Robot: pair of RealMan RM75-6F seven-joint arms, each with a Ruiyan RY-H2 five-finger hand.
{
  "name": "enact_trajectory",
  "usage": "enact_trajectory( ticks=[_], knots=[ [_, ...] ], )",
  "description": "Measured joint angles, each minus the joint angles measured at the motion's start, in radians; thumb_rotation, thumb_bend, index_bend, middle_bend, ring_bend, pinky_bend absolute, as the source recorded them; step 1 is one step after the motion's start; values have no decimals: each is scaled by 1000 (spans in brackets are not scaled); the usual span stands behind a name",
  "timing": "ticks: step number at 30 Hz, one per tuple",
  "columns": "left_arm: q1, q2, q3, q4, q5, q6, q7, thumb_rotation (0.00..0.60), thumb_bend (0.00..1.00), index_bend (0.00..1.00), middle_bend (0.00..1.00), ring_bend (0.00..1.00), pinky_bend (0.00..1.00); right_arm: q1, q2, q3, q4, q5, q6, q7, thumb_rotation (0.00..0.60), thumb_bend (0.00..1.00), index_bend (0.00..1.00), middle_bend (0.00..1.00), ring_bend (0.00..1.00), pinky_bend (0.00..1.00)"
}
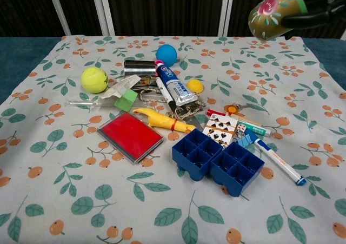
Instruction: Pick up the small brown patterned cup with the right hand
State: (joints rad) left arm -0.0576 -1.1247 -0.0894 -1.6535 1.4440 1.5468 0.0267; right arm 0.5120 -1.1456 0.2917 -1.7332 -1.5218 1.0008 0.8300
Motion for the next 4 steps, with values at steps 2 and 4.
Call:
enact_trajectory(
  ticks=[2, 4],
  knots=[
    [0, 0, 0, 0, 0, -1, 0, 600, 498, 0, 0, 9, 69, -9, 21, -14, 3, -42, 31, 90, 600, 309, 494, 454, 468, 453],
    [0, 0, 0, 0, 0, -1, 0, 600, 499, 0, 0, 9, 70, -16, 39, -27, 9, -75, 60, 157, 600, 309, 494, 455, 468, 455]
  ],
)
